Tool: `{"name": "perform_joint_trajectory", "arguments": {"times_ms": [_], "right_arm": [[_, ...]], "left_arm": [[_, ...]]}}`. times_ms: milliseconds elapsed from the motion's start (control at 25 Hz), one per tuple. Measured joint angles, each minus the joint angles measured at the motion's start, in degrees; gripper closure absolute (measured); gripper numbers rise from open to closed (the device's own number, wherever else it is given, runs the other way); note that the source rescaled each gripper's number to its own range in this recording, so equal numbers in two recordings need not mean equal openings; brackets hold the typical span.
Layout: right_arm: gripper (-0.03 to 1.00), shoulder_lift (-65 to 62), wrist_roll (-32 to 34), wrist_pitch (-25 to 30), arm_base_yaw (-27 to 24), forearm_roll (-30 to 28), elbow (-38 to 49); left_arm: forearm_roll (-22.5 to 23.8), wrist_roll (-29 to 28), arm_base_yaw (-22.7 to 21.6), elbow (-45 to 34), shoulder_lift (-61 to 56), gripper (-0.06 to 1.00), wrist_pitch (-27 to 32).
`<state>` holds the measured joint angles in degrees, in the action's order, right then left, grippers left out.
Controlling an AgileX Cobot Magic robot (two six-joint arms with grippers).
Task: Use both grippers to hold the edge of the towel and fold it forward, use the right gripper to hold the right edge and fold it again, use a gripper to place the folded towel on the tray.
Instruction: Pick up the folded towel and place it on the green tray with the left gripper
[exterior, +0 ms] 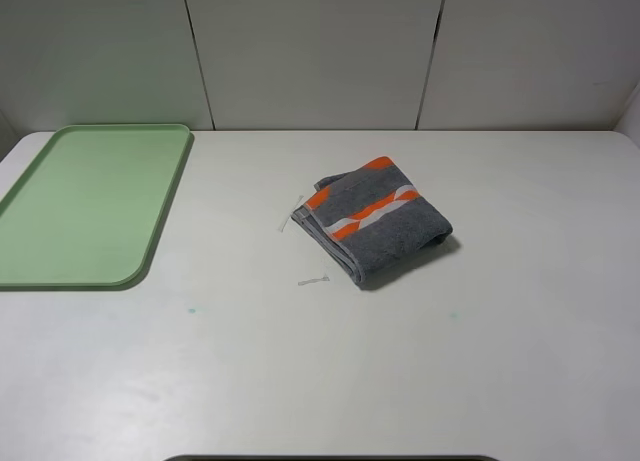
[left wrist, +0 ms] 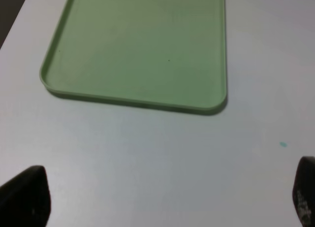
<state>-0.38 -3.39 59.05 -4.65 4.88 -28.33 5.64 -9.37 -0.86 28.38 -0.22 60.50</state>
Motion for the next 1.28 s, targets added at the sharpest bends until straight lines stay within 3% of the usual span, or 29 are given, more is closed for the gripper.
{"name": "perform_joint_trajectory", "arguments": {"times_ms": [1280], "right_arm": [[-0.03, 0.0, 0.17, -0.18, 0.0, 3.36, 0.0]], "left_arm": [[0.0, 0.0, 0.0, 0.0, 0.0, -0.06, 0.0]]}}
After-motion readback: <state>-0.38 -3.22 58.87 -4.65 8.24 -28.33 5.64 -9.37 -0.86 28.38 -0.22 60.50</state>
